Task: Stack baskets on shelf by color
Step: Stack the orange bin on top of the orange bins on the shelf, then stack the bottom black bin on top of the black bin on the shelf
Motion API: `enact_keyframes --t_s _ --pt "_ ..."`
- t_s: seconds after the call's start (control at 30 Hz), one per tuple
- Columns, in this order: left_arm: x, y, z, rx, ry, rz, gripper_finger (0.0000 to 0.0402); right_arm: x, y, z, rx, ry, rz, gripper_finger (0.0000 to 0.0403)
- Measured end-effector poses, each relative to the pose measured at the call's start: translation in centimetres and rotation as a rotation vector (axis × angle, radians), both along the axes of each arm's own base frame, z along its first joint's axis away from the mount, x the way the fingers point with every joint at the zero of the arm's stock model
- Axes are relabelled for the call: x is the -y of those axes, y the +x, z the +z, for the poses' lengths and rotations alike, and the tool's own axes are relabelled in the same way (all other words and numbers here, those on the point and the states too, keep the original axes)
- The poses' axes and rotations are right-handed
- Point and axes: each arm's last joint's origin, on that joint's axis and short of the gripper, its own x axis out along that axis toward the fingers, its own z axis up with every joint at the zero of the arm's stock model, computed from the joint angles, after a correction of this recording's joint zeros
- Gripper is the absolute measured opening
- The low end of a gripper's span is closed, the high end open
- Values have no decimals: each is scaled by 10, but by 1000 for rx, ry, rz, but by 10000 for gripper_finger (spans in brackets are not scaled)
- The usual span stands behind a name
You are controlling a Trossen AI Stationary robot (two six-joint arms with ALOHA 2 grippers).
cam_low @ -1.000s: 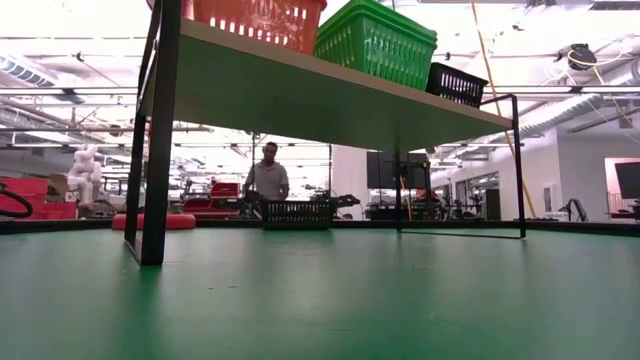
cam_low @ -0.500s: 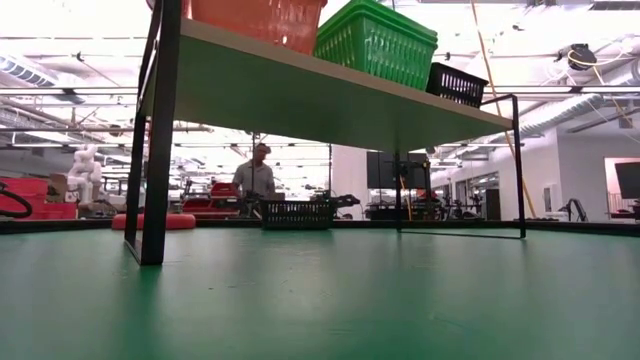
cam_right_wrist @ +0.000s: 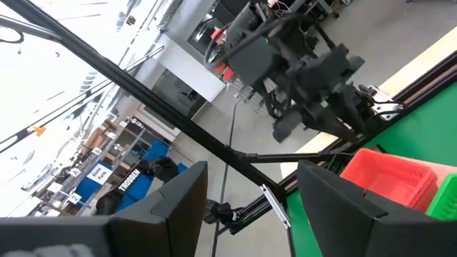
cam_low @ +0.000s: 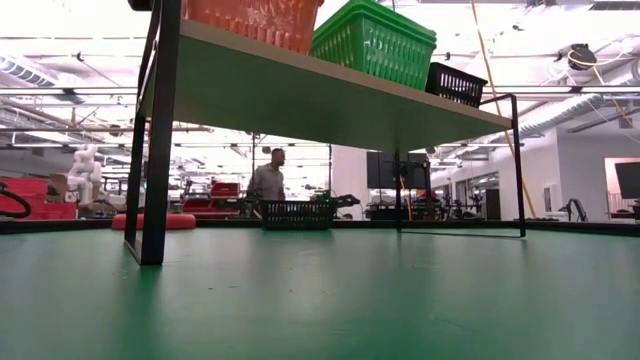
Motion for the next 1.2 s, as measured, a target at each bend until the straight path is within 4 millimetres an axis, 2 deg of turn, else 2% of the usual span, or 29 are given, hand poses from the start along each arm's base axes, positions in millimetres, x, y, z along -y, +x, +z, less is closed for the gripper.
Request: enact_keyframes --t_s 0.13,0.2,0.37,0.53,0.63,0.87,1.03,1.2 --pt "-5 -13 6 3 -47 61 150 0 0 -3 -31 -1 0 210" --pt "-4 -25 11 11 -52 65 168 0 0 -6 -63 8 -1 210" --pt "1 -67 17 -87 -4 0 172 0 -1 -11 -115 7 2 210" --pt "10 -85 3 -214 40 -116 162 0 -1 -12 -126 -14 4 210" --pt "16 -87 -15 -259 62 -179 167 0 -1 -12 -122 -29 4 210" --pt "29 -88 -81 -264 51 -304 202 0 -1 -12 -122 -30 0 210" --pt "28 -100 -121 -253 33 -313 198 0 -1 -12 -125 -16 -3 210" --pt "23 -113 -148 -329 17 -318 189 0 -1 -12 -127 -5 -5 210"
